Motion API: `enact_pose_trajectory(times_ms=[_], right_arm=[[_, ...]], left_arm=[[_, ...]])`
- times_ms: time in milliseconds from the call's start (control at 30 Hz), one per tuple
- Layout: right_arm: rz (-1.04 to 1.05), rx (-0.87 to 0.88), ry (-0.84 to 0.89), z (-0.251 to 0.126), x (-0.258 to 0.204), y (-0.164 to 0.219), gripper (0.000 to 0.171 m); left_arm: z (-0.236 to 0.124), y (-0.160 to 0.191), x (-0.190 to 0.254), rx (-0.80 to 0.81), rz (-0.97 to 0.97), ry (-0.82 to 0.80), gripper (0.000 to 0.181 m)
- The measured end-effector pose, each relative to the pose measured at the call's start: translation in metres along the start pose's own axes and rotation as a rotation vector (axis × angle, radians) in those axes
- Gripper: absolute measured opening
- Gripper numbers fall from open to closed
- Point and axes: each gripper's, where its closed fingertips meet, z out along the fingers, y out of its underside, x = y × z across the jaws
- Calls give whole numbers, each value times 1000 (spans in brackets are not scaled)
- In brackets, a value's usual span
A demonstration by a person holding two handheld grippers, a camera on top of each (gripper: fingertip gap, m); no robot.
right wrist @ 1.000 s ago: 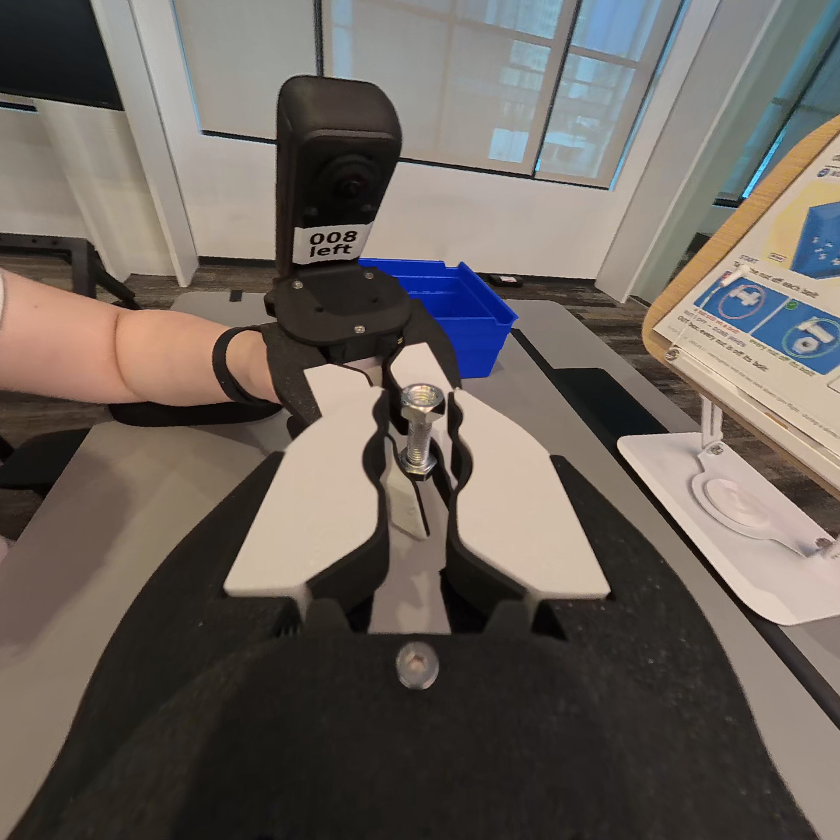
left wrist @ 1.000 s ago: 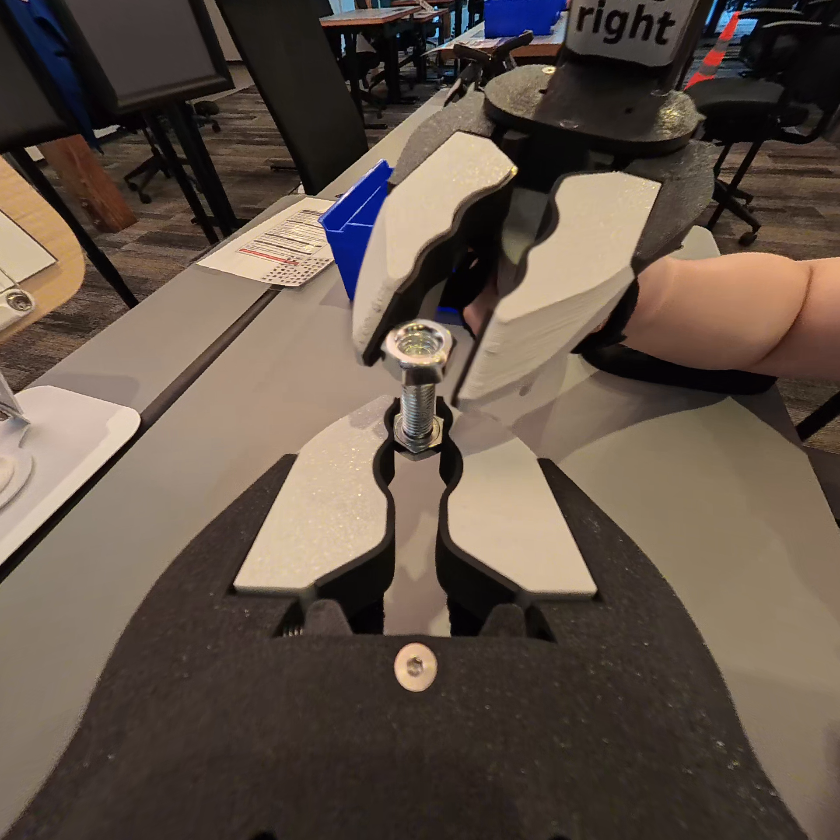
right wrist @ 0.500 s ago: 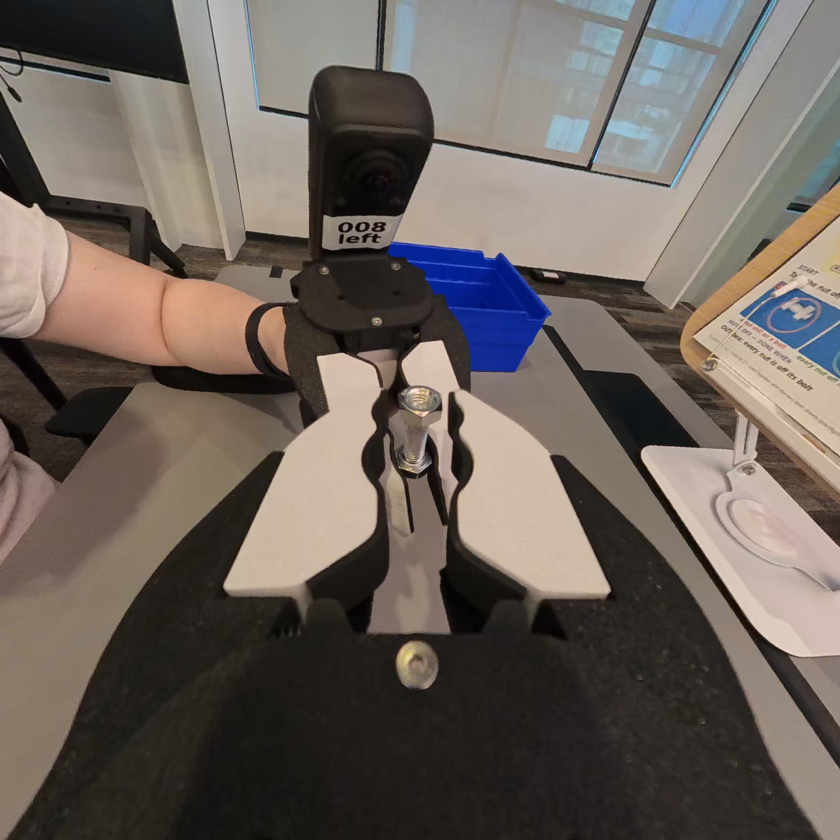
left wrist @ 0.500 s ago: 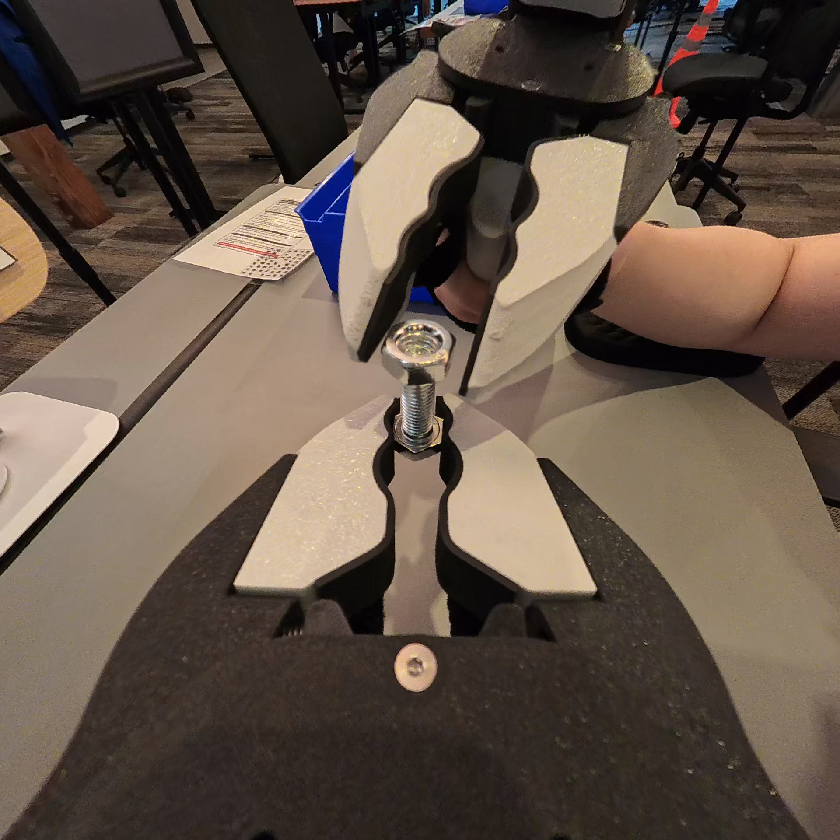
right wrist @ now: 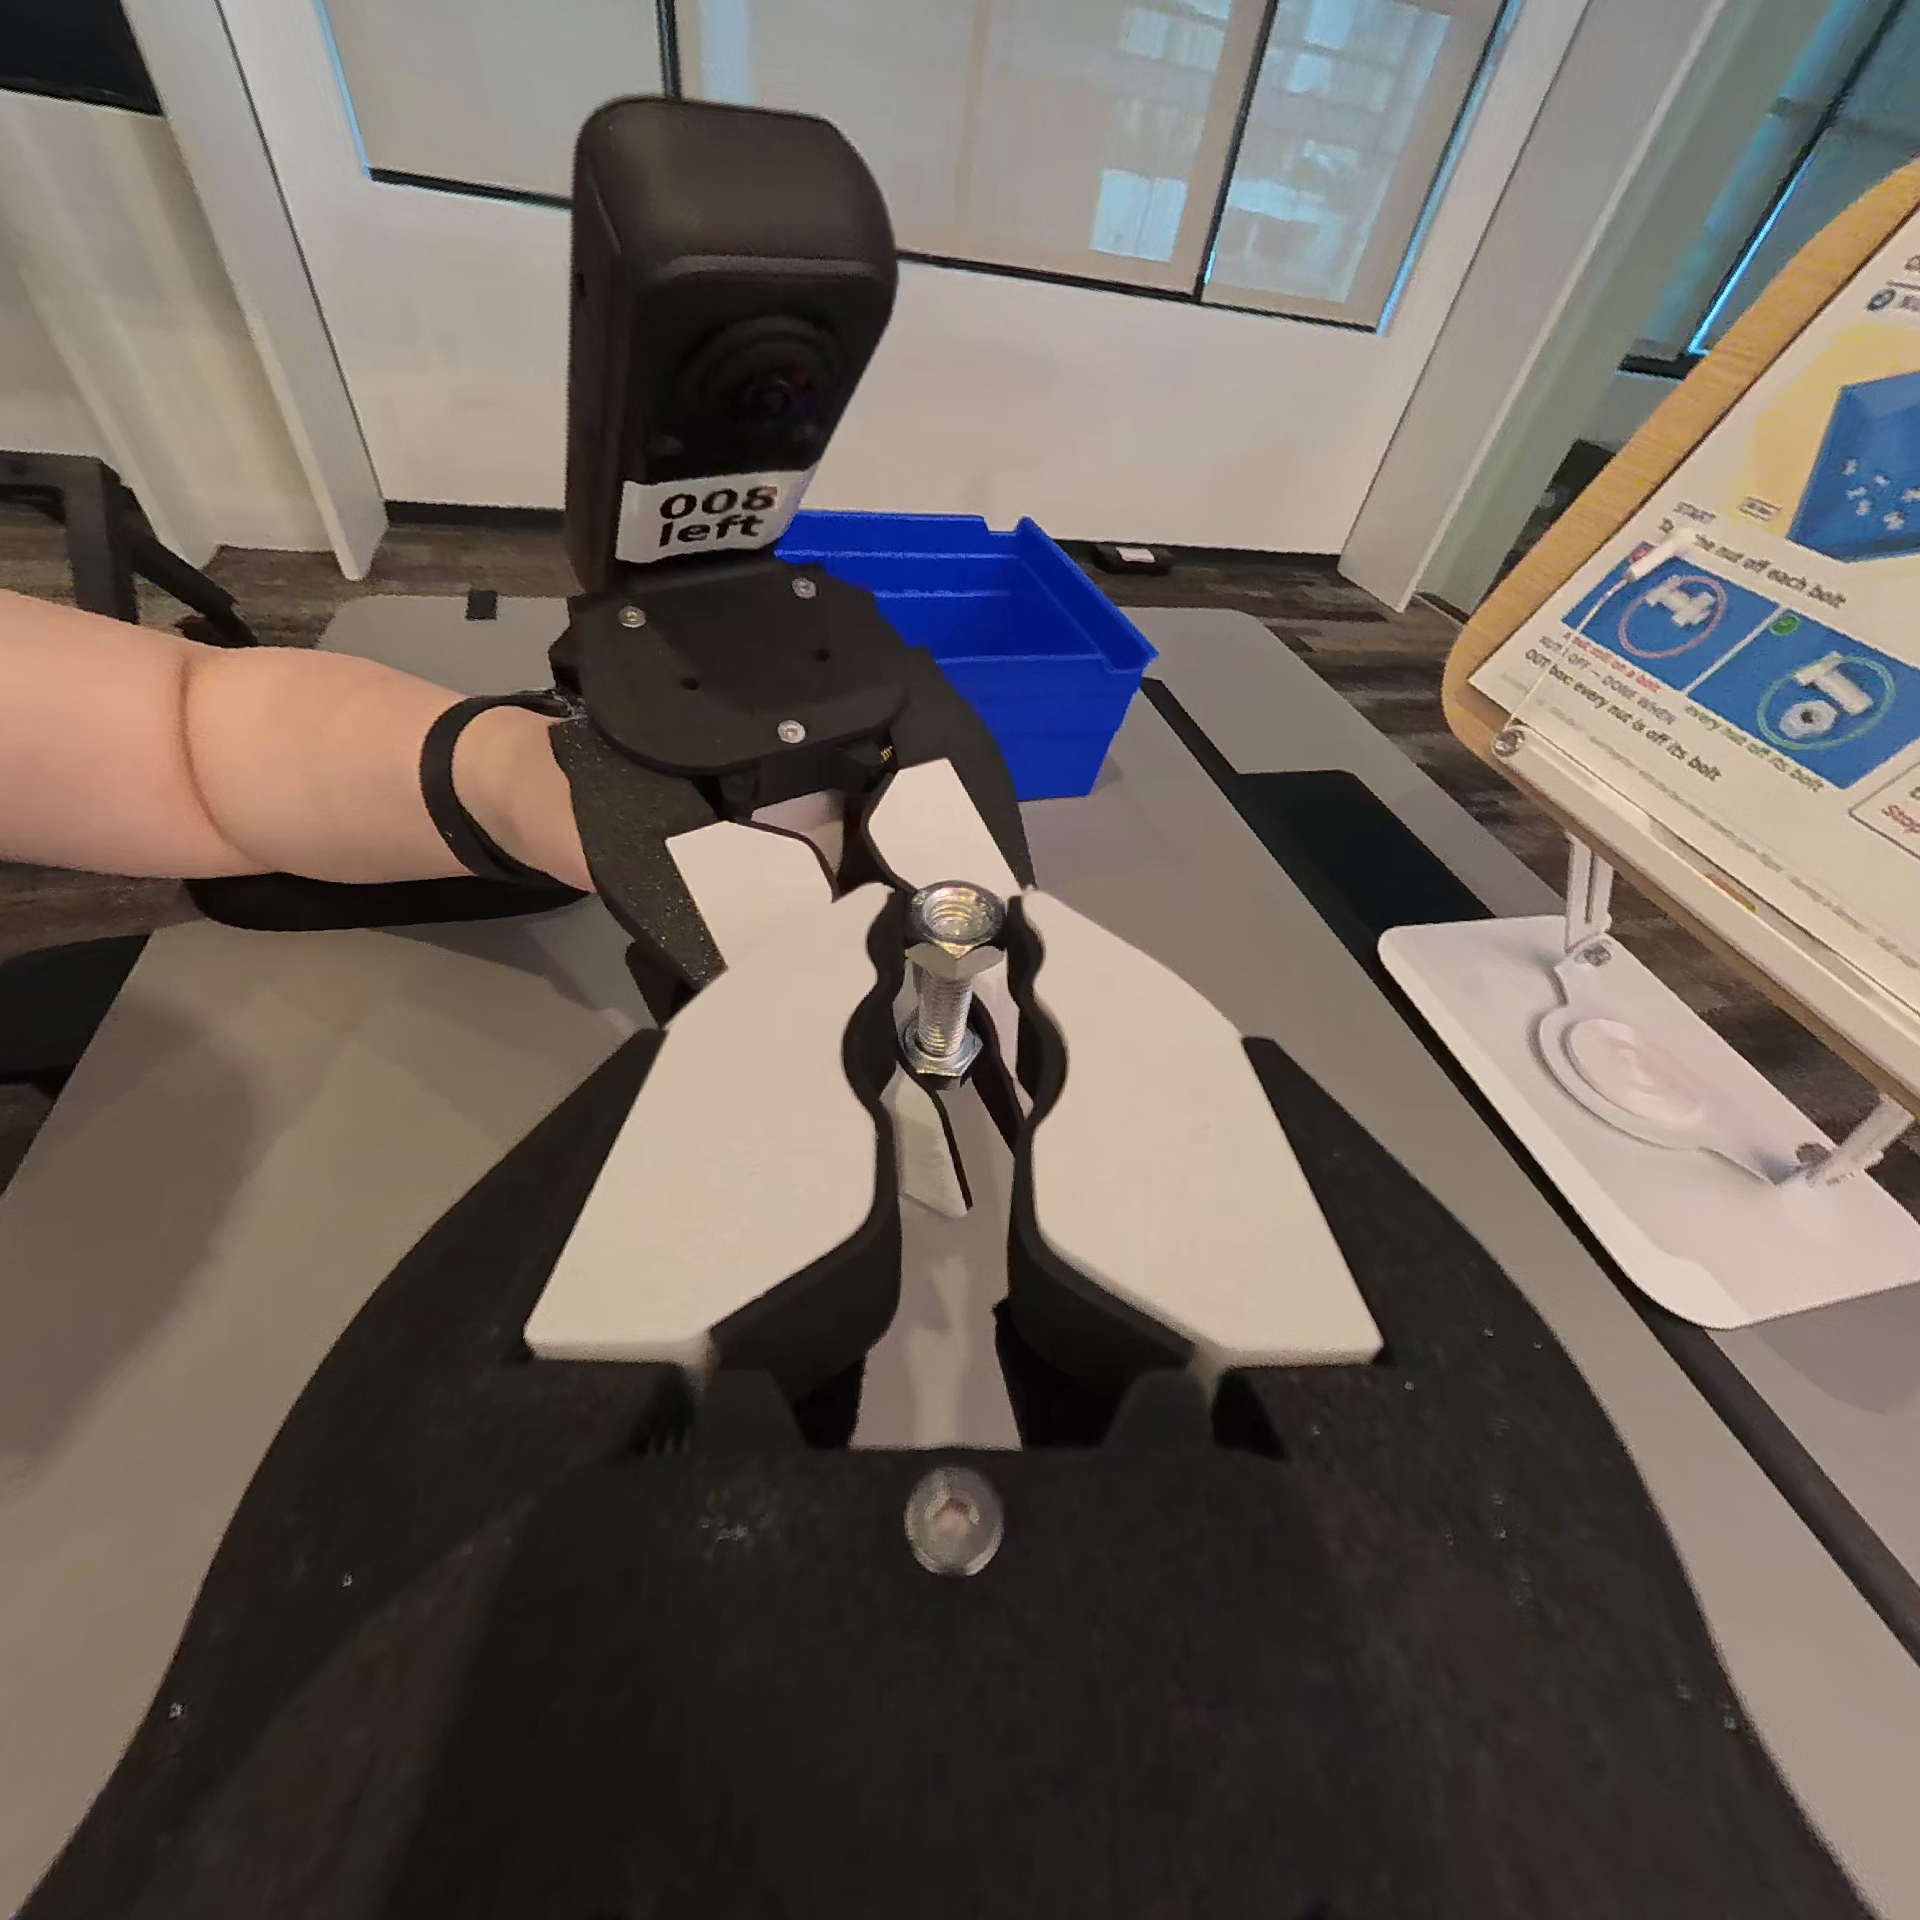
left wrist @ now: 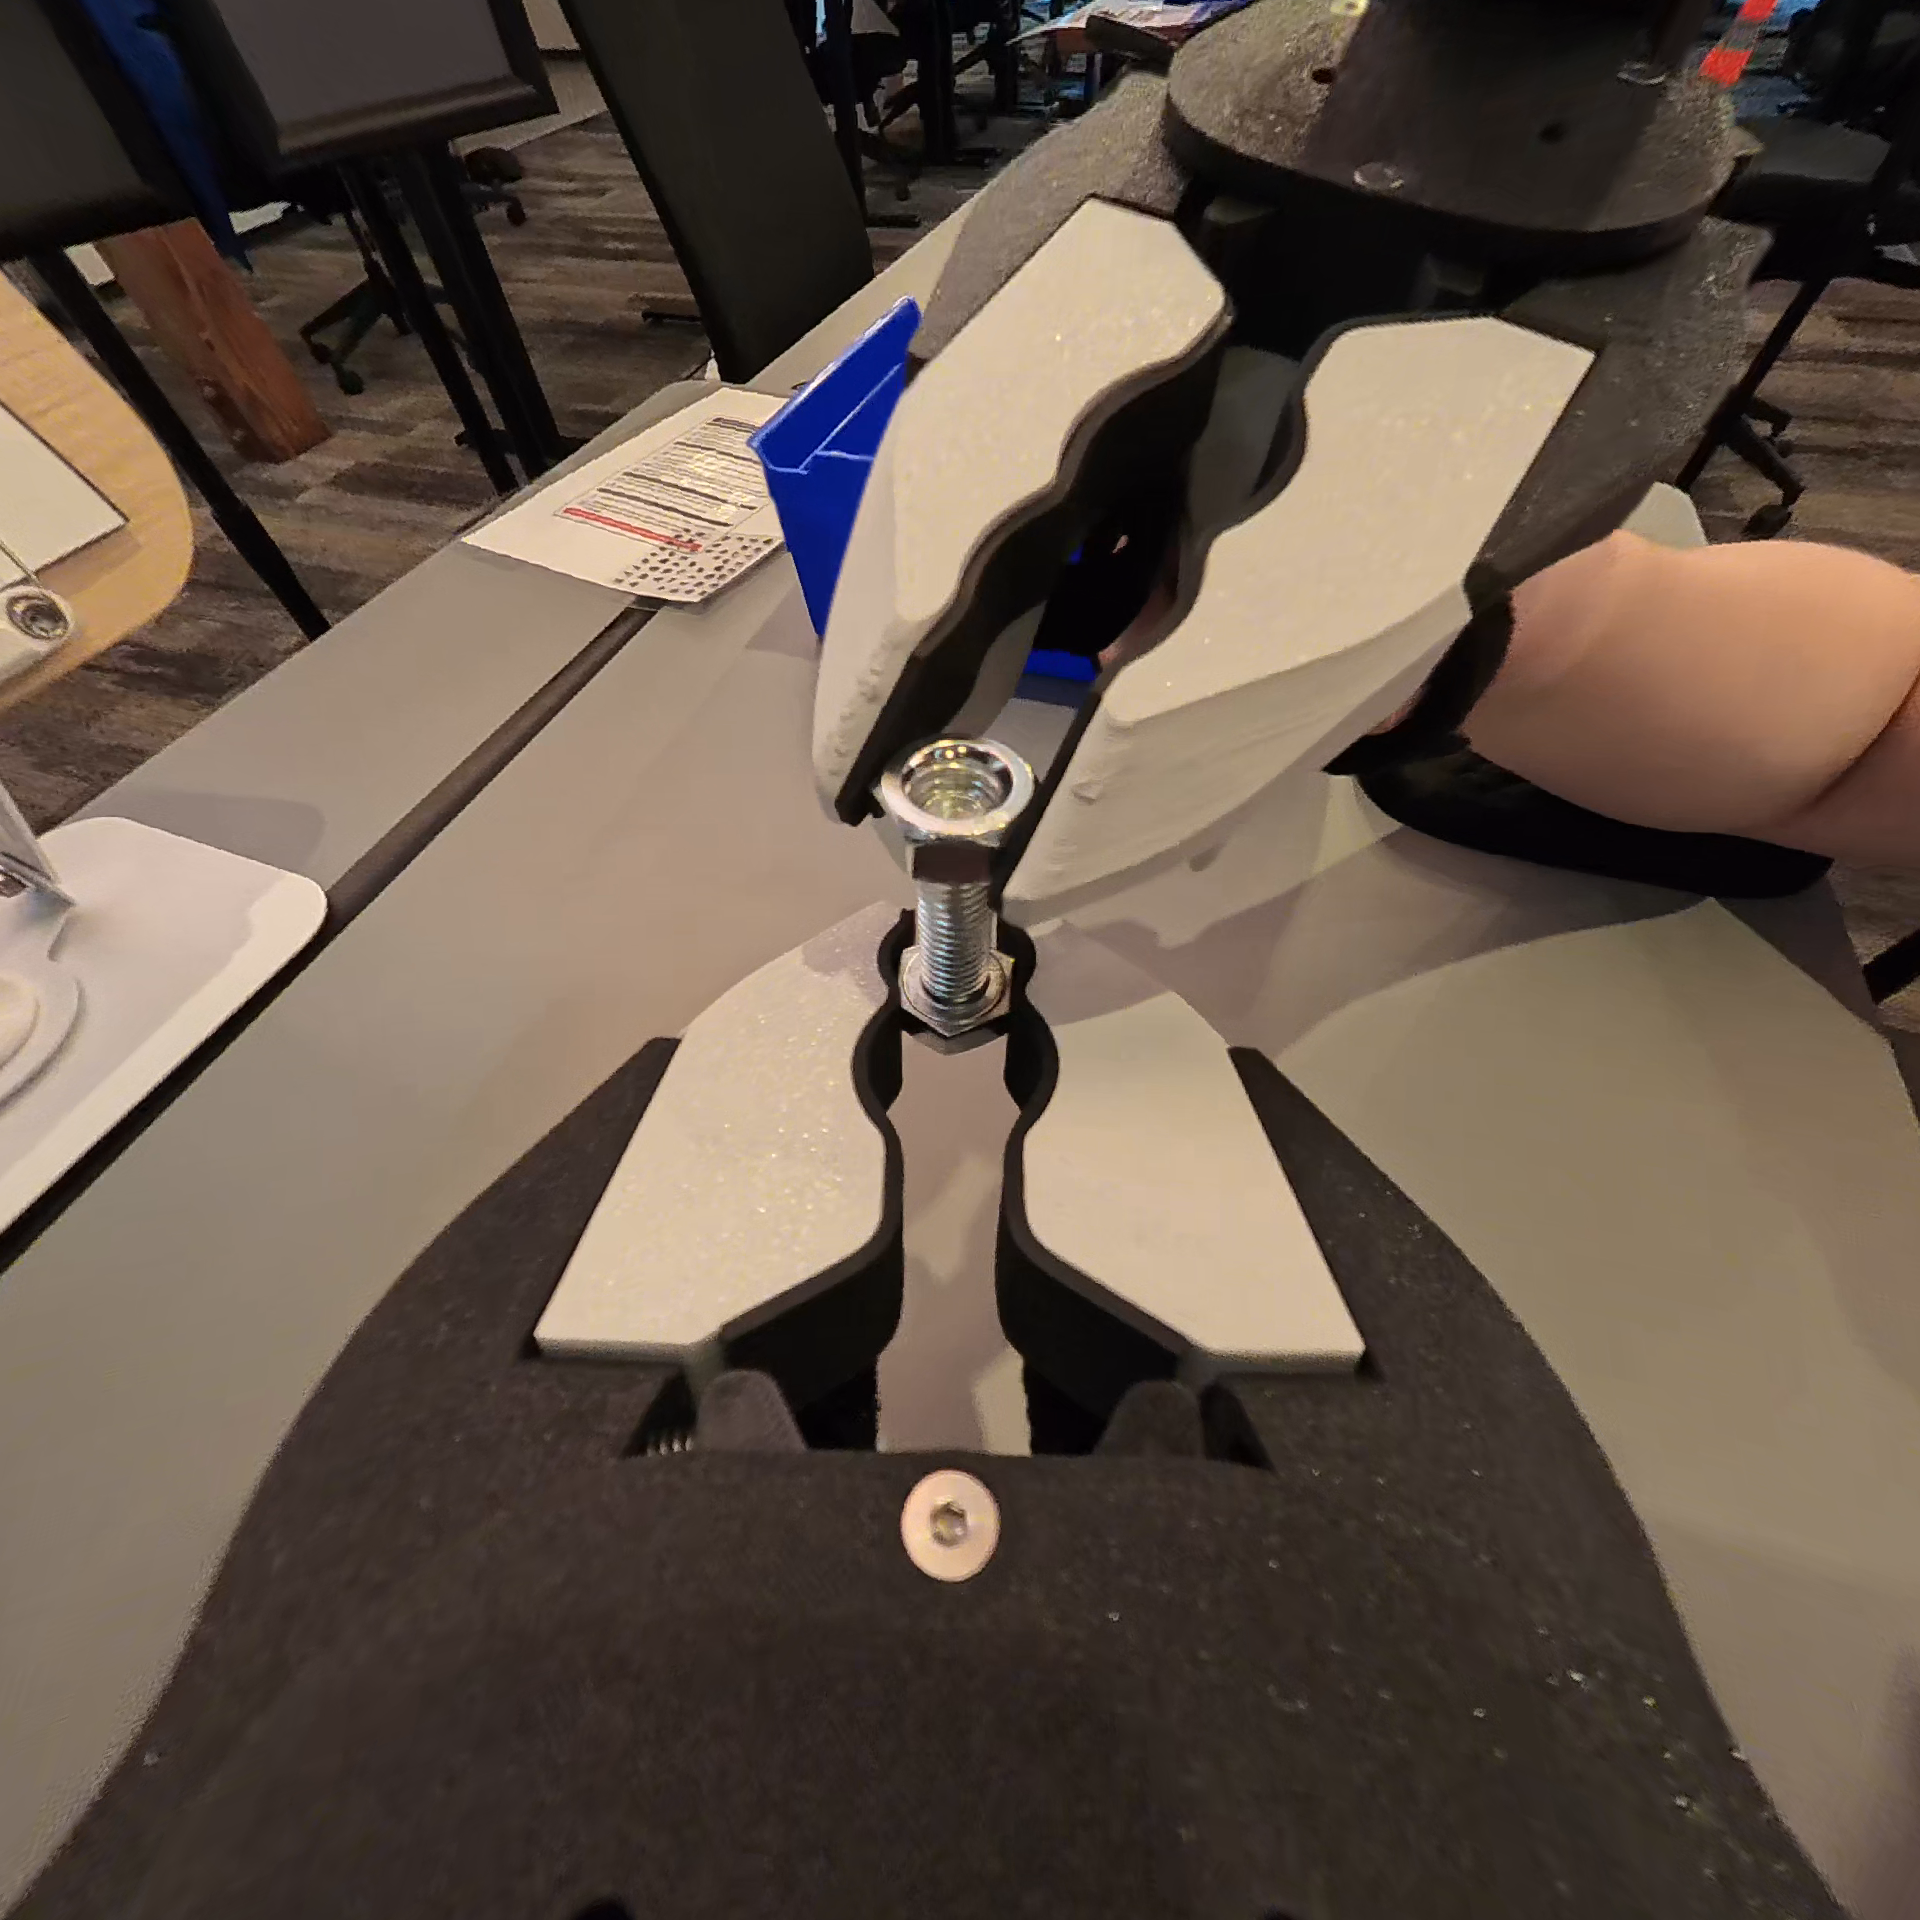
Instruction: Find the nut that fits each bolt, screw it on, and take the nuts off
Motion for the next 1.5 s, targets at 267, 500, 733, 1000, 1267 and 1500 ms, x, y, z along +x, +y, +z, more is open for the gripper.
enact_pose_trajectory(times_ms=[267, 500, 733, 1000, 1267, 1500], right_arm=[[-5, 1, -109, -5, -2, 5, 29], [84, 26, -229, -2, -9, 12, 11], [115, 56, -244, -3, -8, 11, 9], [186, 157, -288, -13, -5, -3, 9], [108, 155, -292, -11, -13, -3, 9], [107, 165, -293, -11, -13, -3, 9]], left_arm=[[-3, -5, 4, 29, -22, 49, 14], [-3, -6, 9, 28, -18, 73, 14], [-3, -5, 9, 16, -1, 79, 20], [-5, -16, 16, 121, -5, 124, 22], [-6, -20, 18, 141, -14, 139, 21], [-7, -21, 17, 152, 11, 121, 15]])
